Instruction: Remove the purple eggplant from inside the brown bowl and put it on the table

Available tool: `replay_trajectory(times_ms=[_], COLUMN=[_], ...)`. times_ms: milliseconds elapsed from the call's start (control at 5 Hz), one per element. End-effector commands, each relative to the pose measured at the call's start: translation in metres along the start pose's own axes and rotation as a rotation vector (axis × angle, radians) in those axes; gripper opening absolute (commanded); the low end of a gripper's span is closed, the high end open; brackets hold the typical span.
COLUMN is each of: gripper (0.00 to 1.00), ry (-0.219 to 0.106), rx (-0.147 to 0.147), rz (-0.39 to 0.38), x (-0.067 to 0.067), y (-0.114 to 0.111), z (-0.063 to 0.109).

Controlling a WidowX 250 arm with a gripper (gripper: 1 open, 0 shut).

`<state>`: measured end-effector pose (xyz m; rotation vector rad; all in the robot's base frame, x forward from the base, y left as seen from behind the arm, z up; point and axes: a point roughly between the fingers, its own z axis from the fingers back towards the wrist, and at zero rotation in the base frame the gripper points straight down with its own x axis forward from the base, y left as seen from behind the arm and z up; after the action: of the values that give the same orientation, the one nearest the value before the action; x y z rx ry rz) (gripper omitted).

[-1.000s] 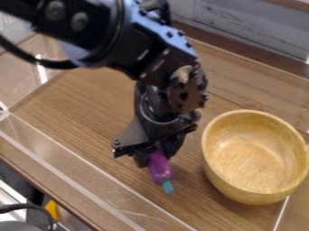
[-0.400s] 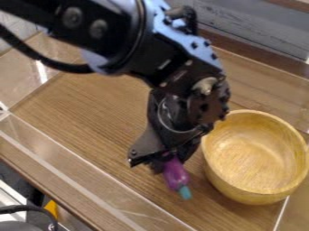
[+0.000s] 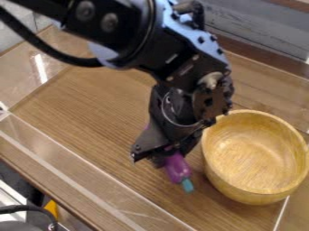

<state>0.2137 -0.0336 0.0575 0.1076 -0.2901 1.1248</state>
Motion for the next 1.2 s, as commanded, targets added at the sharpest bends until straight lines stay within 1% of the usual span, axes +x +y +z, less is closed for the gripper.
replay_trajectory(times_ms=[0, 400, 800, 1000], gripper=[0.00, 0.00, 0.00, 0.00], ry=[-0.026, -0.060, -0.072, -0.084], rx=[-0.044, -0.038, -0.031, -0.026], rz=[-0.007, 0.023, 0.039, 0.050], x=[0.014, 0.023, 0.053, 0.053], y=[-0.012, 0.003, 0.018, 0.029], z=[0.006, -0.015, -0.012, -0.011])
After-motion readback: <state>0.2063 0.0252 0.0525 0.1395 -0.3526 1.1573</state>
